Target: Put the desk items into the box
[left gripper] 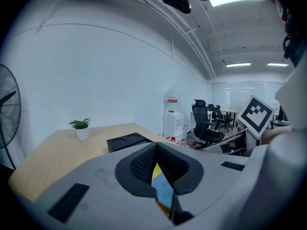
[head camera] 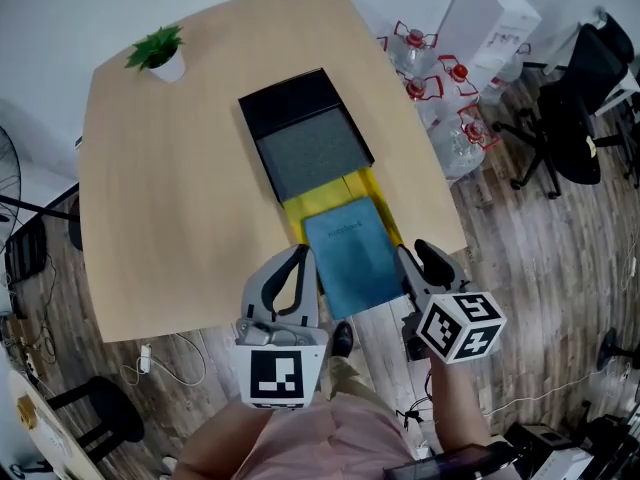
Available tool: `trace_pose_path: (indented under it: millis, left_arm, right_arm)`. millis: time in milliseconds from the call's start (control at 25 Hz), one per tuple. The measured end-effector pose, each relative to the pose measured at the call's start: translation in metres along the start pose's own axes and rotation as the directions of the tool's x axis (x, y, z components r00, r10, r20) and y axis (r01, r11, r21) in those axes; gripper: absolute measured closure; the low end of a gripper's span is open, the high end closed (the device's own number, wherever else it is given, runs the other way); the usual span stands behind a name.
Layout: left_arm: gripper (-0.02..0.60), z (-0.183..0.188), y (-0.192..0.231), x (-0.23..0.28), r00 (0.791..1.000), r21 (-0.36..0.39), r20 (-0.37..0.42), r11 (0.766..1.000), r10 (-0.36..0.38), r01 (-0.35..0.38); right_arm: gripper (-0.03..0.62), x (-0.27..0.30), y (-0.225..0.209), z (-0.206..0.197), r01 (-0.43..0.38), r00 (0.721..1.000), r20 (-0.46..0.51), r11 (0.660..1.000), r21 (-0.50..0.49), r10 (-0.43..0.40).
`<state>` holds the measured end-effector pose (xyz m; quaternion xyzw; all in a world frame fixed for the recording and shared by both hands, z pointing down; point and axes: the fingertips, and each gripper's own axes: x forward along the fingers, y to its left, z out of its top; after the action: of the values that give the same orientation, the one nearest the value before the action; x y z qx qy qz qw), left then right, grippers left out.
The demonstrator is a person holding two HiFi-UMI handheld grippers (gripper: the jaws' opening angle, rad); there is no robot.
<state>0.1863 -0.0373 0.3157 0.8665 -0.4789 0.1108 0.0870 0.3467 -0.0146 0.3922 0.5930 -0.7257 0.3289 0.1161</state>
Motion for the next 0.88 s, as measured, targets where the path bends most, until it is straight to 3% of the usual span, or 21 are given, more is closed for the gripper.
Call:
trace_pose_path:
  millis: [280,600,880]
  left_arm:
    - [0.569,0.015,-0.026,-0.023,0.999,0.021,0.045,1.0,0.005,-0.006]
    - [0.569,-0.001,-0.067,-0.045,1.0,0.03,0.022,0.999,-0.019,0.018]
    - [0.569,-0.042,-0.084,-0.056,0.999,-0.003,-0.027,1.0,-0.026,0.026]
  right_arm:
    - [0.447,-0.036,0.011,0.001,-0.033,0.999,0.036,0.999,-0.032,0.034]
    - [0.468,-0.064,0.019,-0.036,-0.08,0.997,-0.004,0.996,-0.046,0.08]
    - [0.592,-0.073,0.019,-0.07,-0.067,0.997,-0.033,0.994,-0.087,0.065]
